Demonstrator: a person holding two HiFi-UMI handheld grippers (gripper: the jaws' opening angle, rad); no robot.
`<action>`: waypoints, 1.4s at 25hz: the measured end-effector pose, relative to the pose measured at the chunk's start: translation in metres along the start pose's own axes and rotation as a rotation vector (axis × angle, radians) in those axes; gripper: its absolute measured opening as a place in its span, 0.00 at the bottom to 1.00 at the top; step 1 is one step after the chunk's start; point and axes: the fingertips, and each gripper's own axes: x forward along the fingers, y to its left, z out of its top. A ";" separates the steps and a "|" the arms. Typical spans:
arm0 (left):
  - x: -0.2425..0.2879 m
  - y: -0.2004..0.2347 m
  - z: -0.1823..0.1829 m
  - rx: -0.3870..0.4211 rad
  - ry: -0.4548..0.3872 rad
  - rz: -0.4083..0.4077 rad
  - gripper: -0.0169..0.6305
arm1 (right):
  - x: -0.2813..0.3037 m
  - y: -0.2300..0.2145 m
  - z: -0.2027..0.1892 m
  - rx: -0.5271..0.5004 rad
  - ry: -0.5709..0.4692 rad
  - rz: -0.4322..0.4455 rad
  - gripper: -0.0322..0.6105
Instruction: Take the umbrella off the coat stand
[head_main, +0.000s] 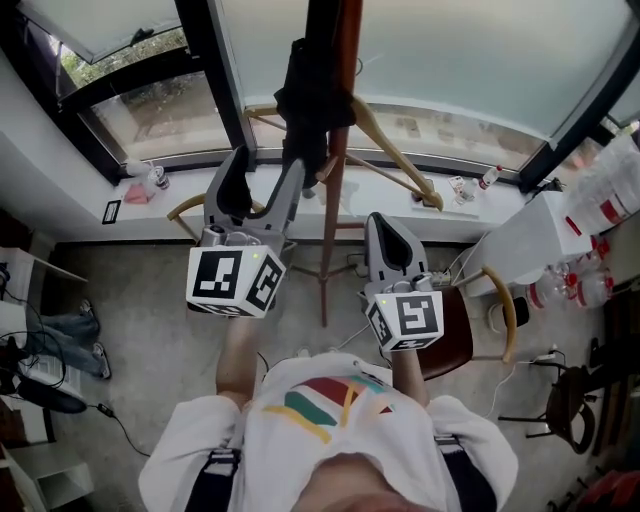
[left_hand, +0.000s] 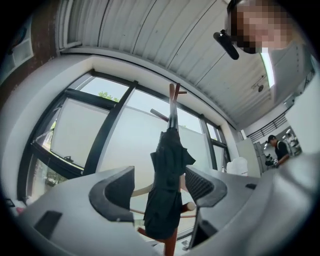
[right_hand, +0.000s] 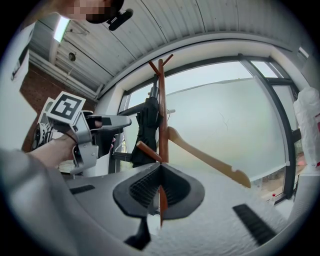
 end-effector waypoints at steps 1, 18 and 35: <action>0.006 -0.003 0.004 -0.005 -0.002 -0.023 0.48 | -0.001 -0.001 0.000 0.002 0.000 -0.002 0.05; 0.062 -0.015 -0.034 -0.020 0.235 -0.211 0.56 | -0.011 -0.016 -0.004 0.021 0.017 -0.049 0.05; 0.077 -0.026 -0.064 0.048 0.442 -0.289 0.56 | -0.024 -0.041 -0.005 0.036 0.022 -0.123 0.05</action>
